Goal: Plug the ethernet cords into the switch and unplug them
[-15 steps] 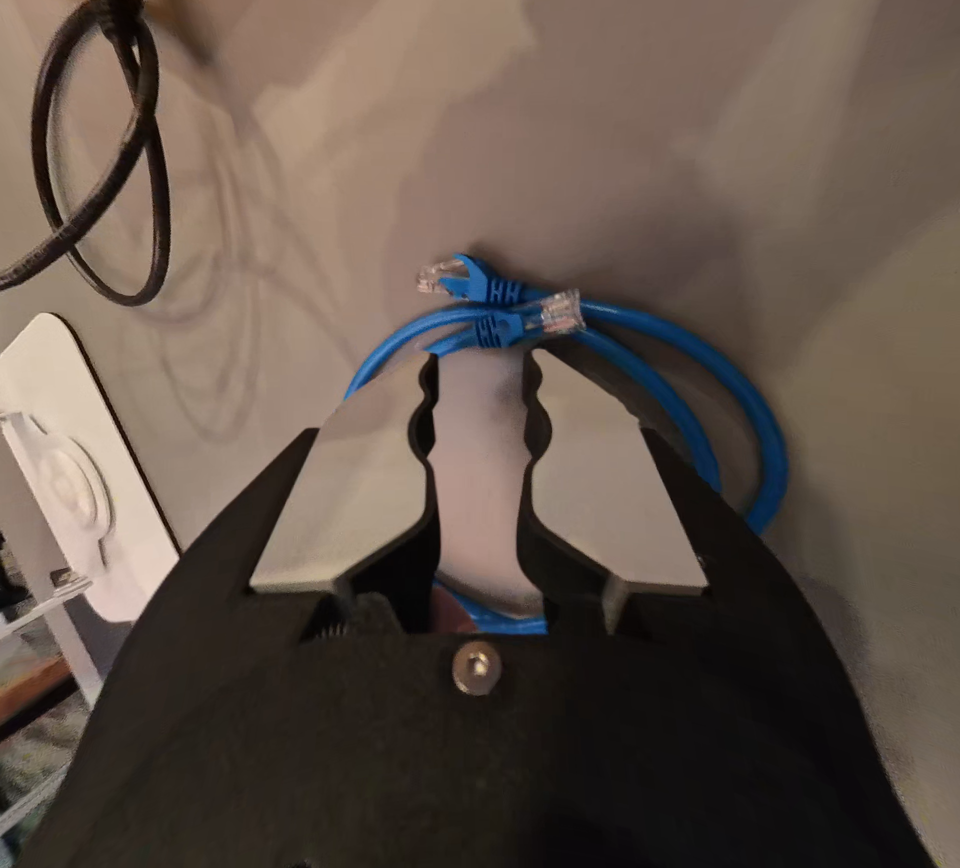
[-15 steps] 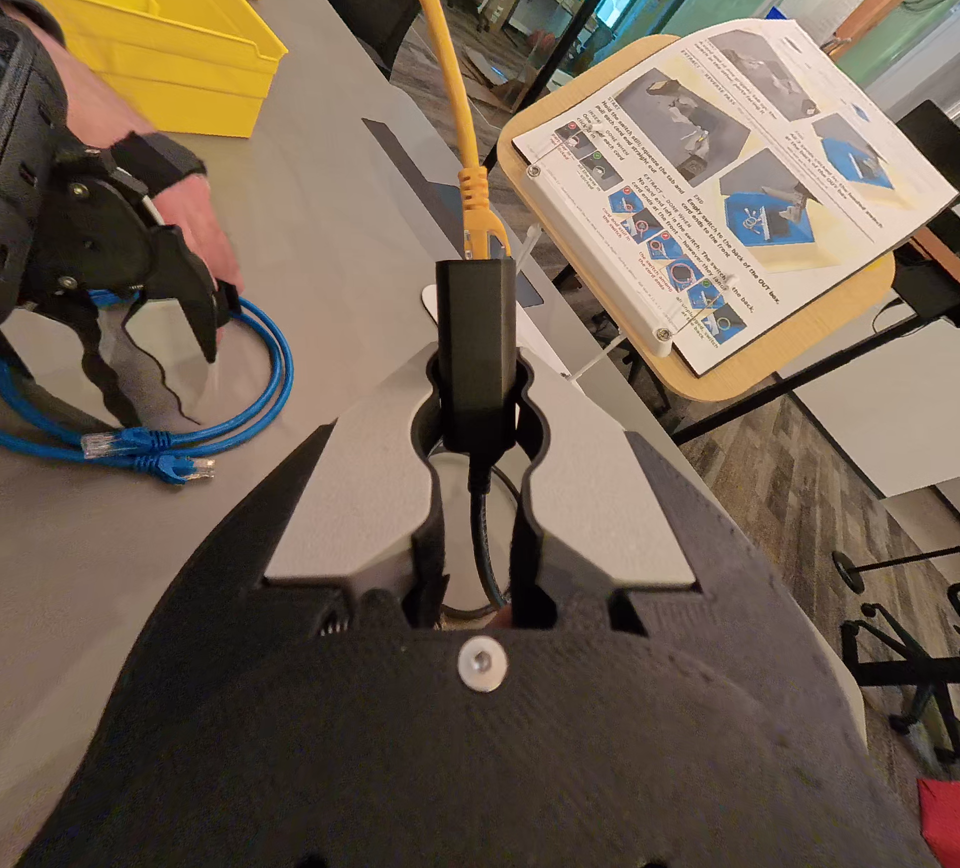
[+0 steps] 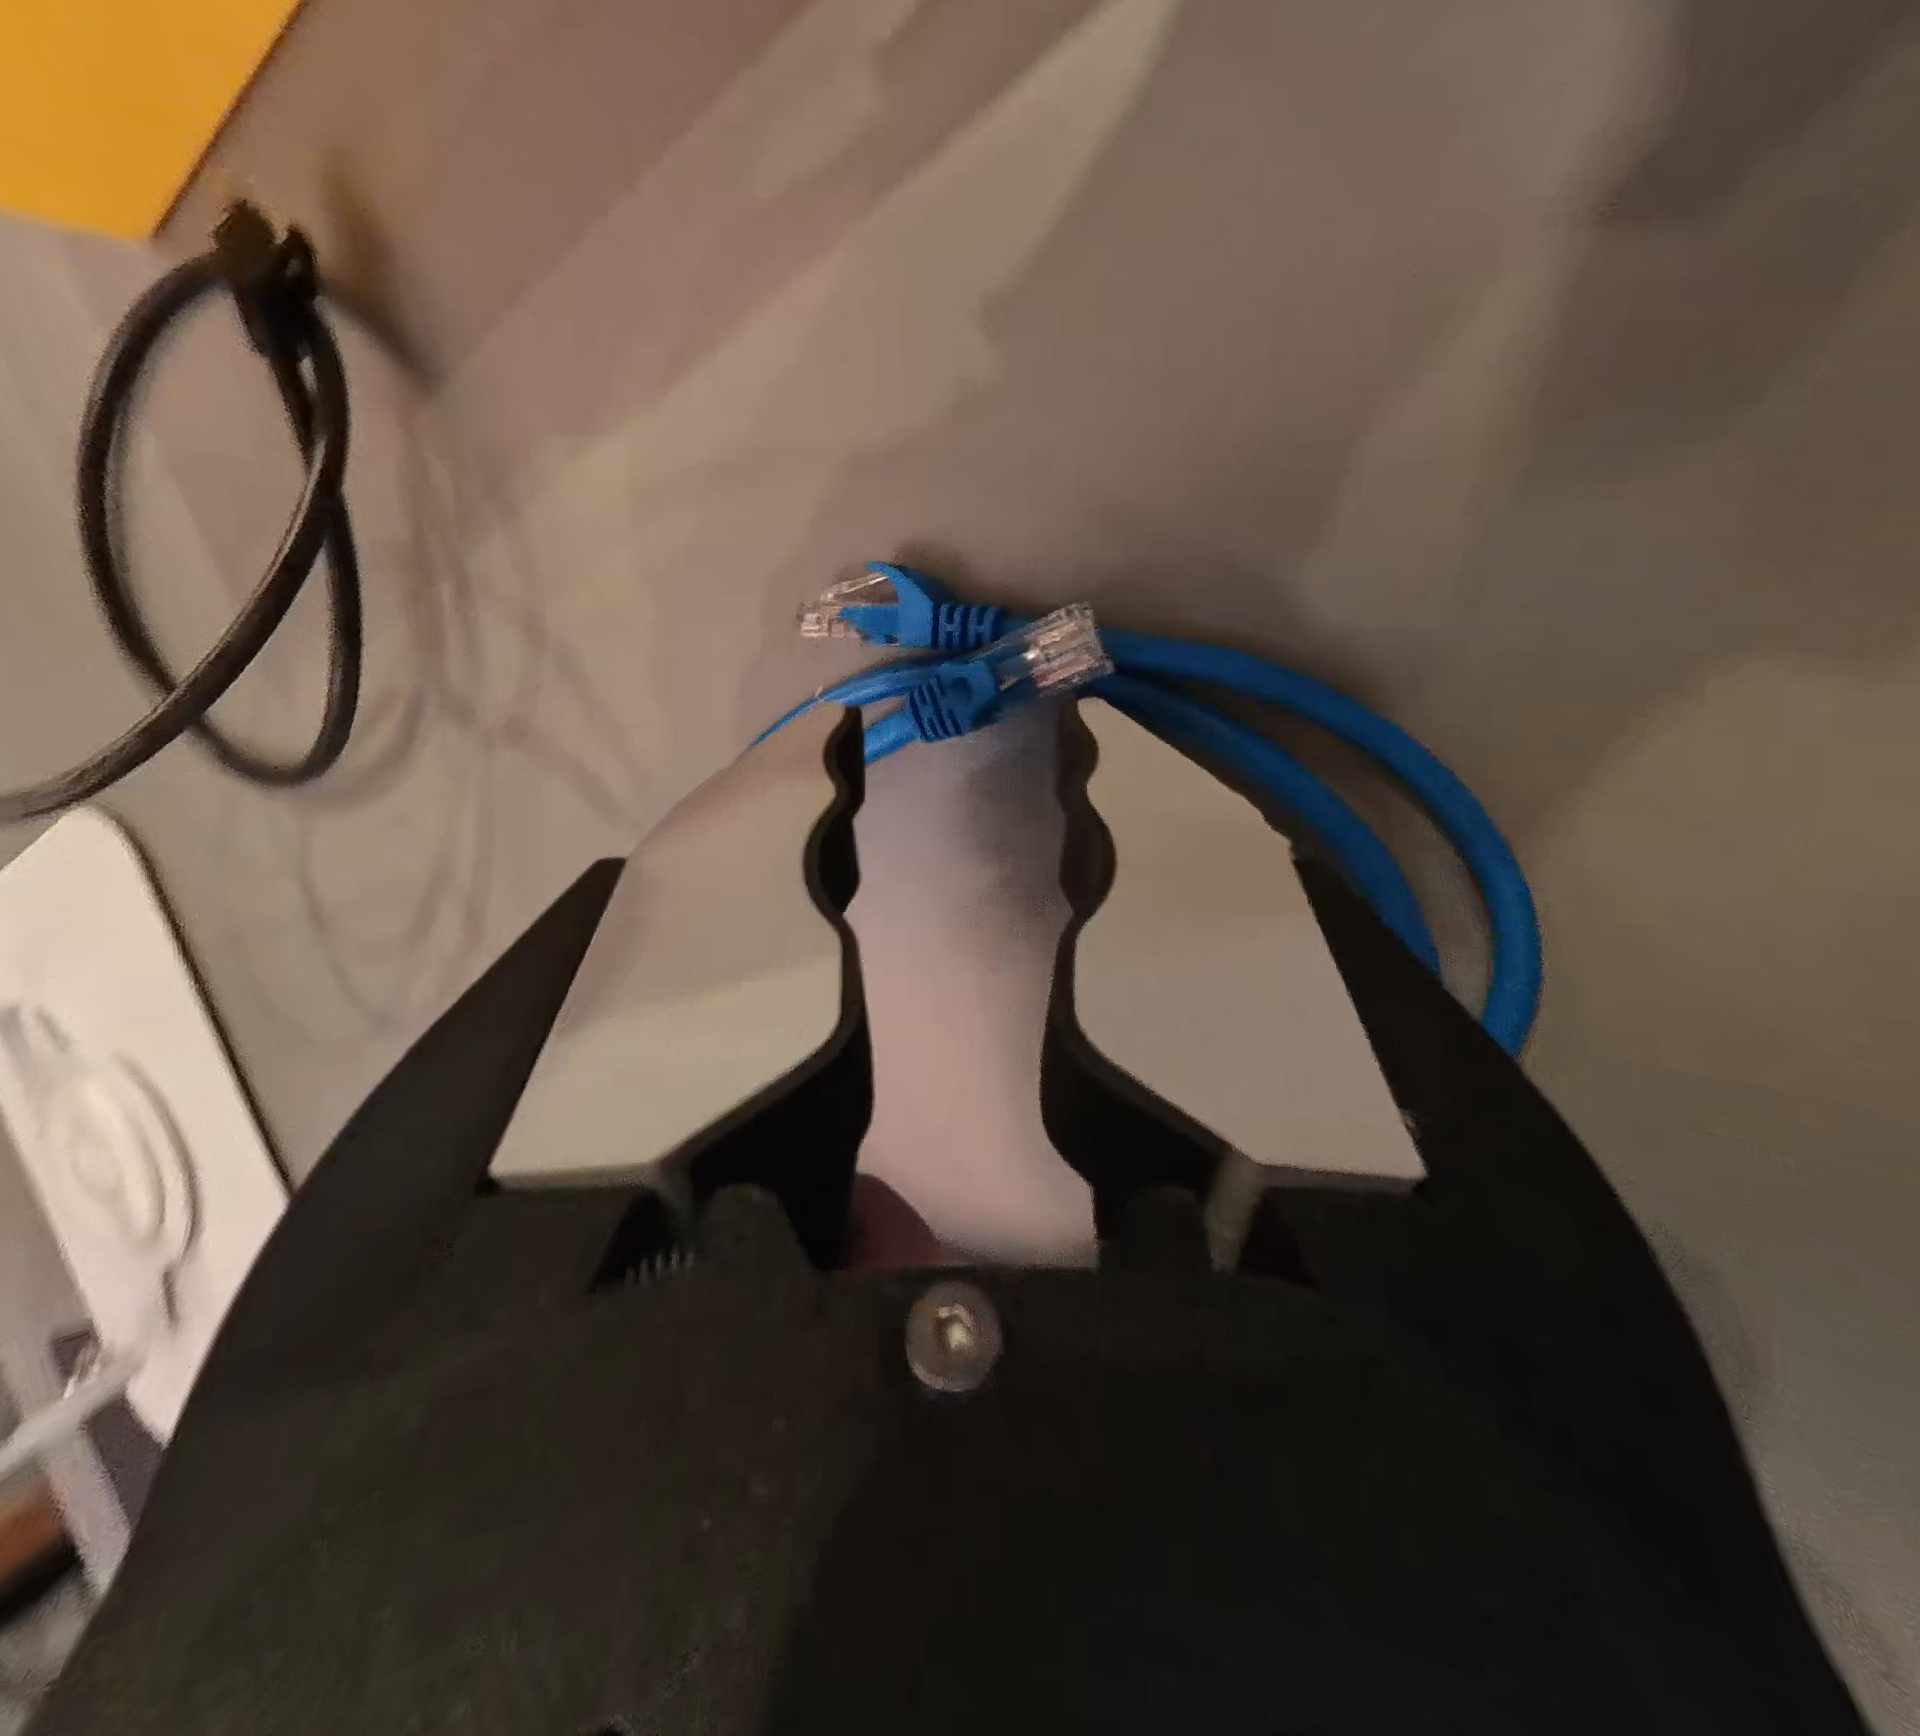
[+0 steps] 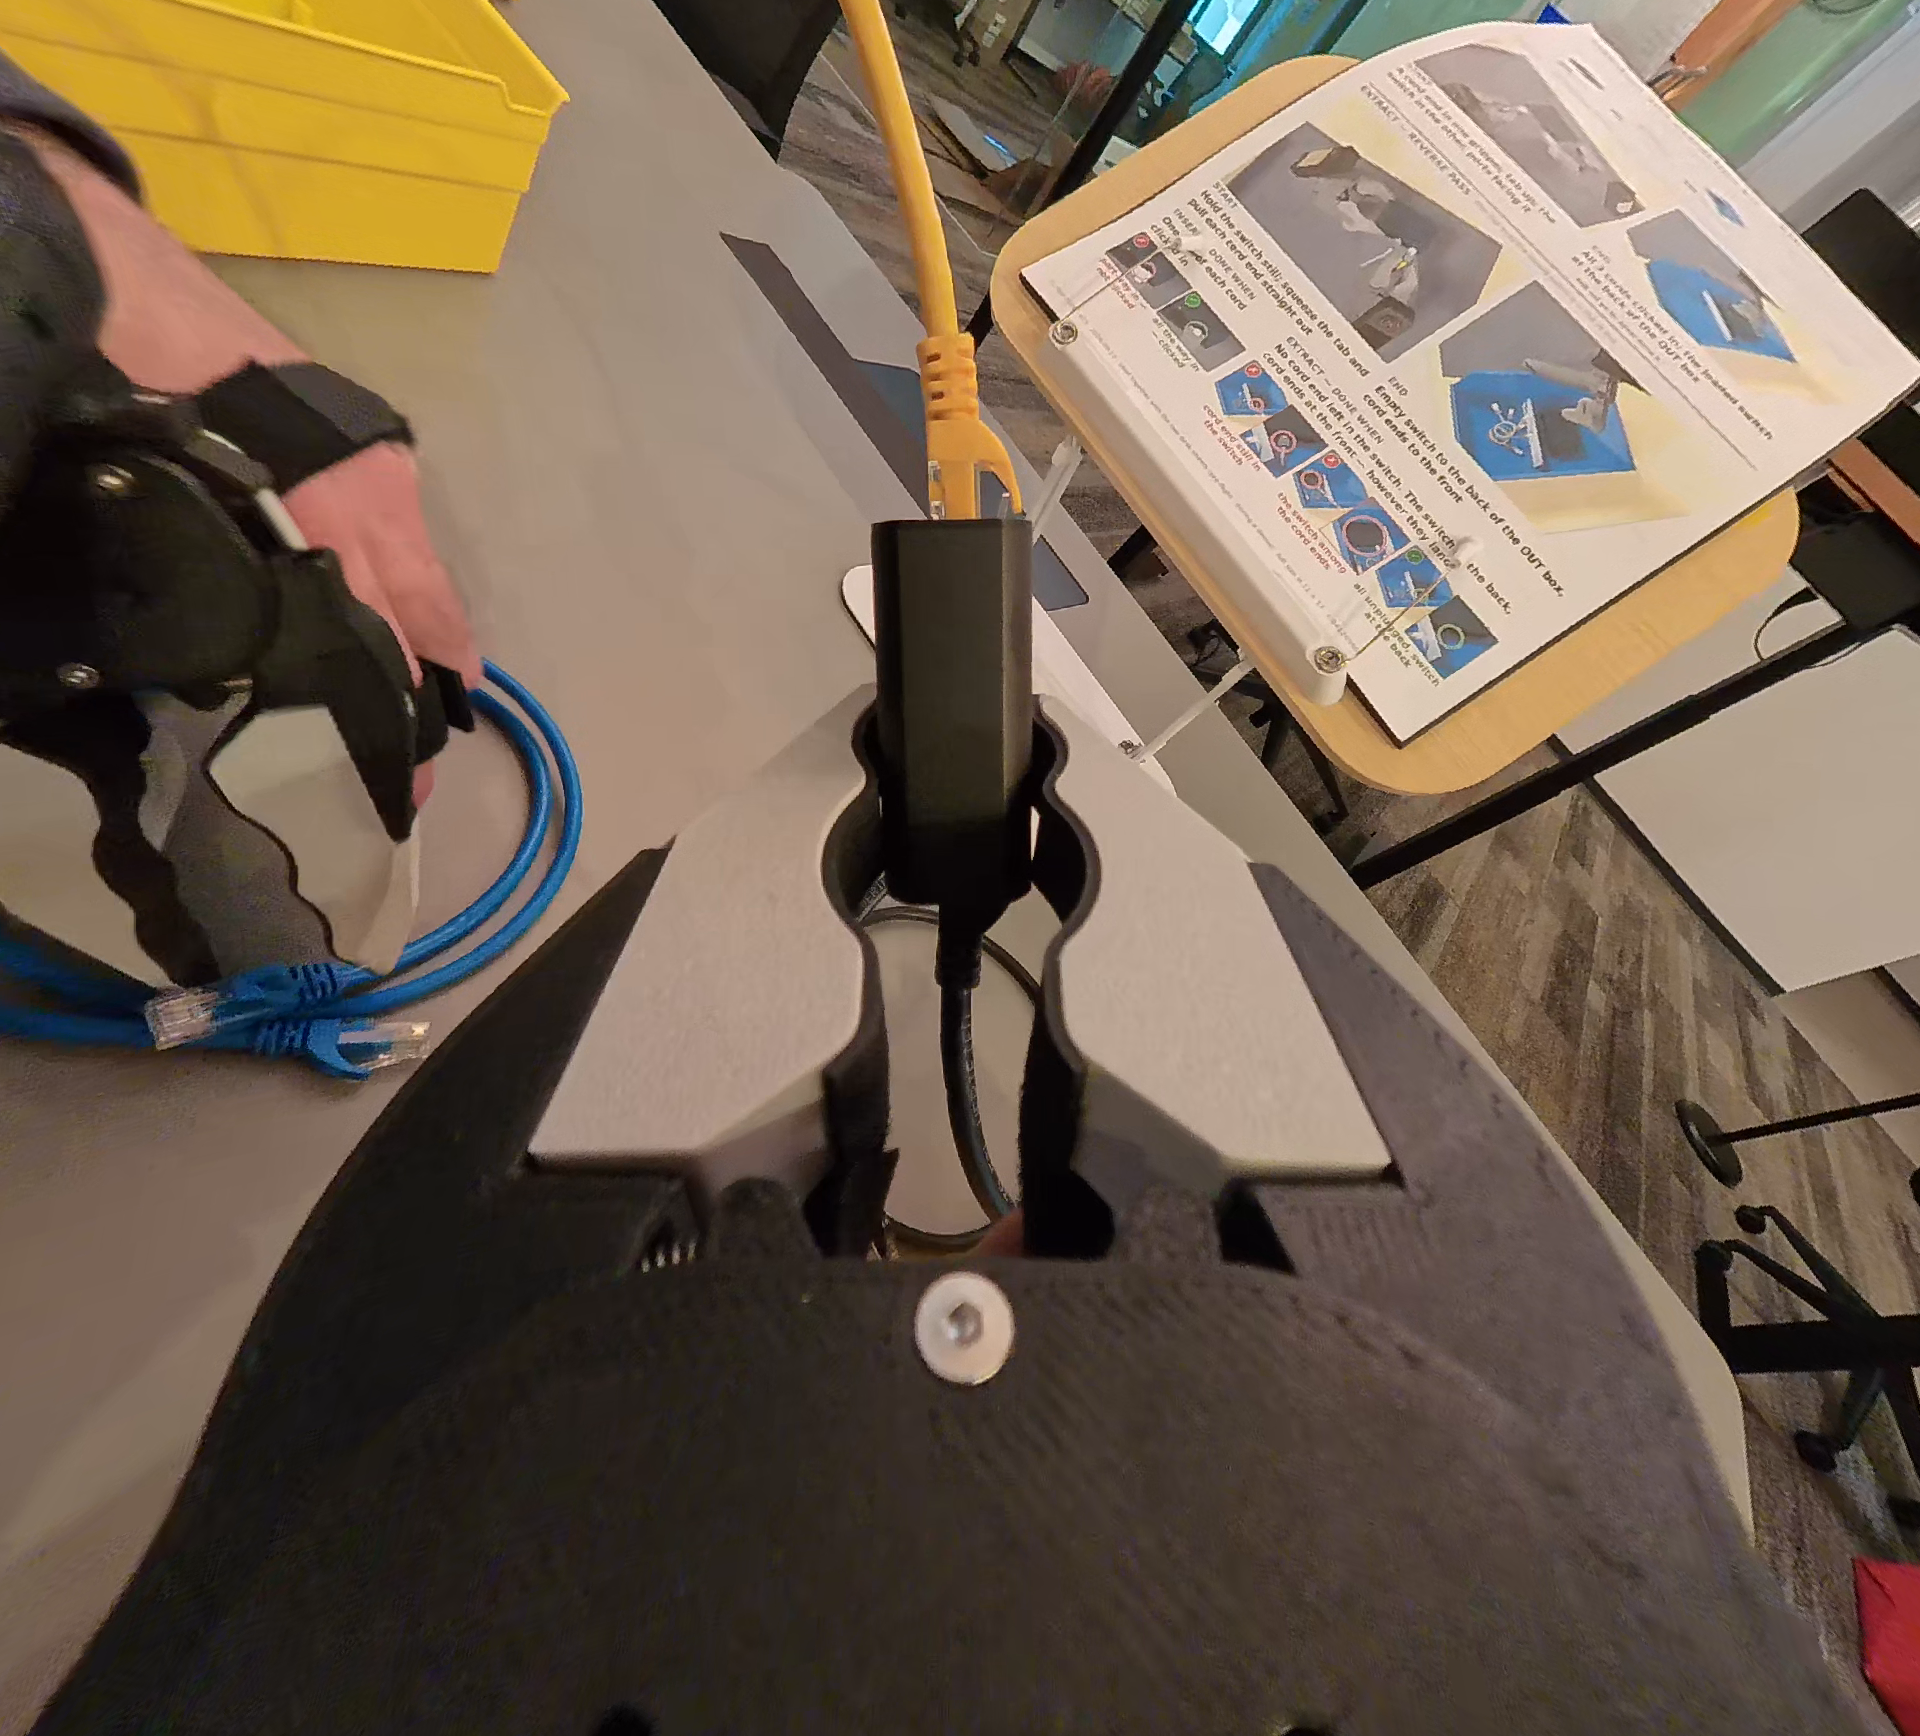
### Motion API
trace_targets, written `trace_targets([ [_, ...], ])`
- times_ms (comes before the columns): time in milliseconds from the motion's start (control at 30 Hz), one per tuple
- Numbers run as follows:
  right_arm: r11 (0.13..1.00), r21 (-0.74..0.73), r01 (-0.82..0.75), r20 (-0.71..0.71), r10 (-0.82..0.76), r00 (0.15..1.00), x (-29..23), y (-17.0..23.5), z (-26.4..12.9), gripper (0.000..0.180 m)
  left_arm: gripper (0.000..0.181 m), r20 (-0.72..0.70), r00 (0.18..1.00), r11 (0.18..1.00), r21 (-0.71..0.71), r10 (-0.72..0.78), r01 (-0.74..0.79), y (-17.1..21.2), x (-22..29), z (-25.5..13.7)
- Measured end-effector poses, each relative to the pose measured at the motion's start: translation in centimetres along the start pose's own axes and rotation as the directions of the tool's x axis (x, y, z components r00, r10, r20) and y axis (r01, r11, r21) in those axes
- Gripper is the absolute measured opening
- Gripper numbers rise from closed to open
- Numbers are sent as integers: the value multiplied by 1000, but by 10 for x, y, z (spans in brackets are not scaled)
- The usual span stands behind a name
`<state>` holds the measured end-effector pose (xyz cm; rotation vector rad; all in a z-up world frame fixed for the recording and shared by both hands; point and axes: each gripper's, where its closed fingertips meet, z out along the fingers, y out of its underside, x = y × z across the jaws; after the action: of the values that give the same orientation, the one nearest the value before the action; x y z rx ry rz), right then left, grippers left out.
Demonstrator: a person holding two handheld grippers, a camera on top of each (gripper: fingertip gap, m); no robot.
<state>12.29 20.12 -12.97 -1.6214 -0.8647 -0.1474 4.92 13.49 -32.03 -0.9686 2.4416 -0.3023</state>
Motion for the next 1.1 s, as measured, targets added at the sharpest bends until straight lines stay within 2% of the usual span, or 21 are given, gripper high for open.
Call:
trace_targets([
  [167,1000,0,-2,-3,2,1000,1,-1,-1,21,31,-139,984,994,35,111,-107,-5,2,4],
  [333,1000,3,-10,-1,10,1000,3,0,-2,21,21,-245,963,994,51,107,-97,-9,3,7],
  [467,1000,3,-11,3,11,1000,2,0,-2,21,16,-289,957,999,20,30,-25,-5,3,7],
  [567,1000,7,-12,4,12,1000,2,0,-2,21,14,-259,965,999,-18,-42,39,1,4,6],
  [700,1000,14,-19,11,19,1000,1,-1,-1,21,17,-195,976,994,28,-97,105,0,3,6],
  [900,1000,10,-12,13,12,1000,-1,-2,0,21,11,-26,995,995,27,-93,94,3,-7,7],
  [1100,1000,11,-13,14,13,1000,-2,-3,1,21,10,79,993,996,19,-90,89,2,-9,6],
])
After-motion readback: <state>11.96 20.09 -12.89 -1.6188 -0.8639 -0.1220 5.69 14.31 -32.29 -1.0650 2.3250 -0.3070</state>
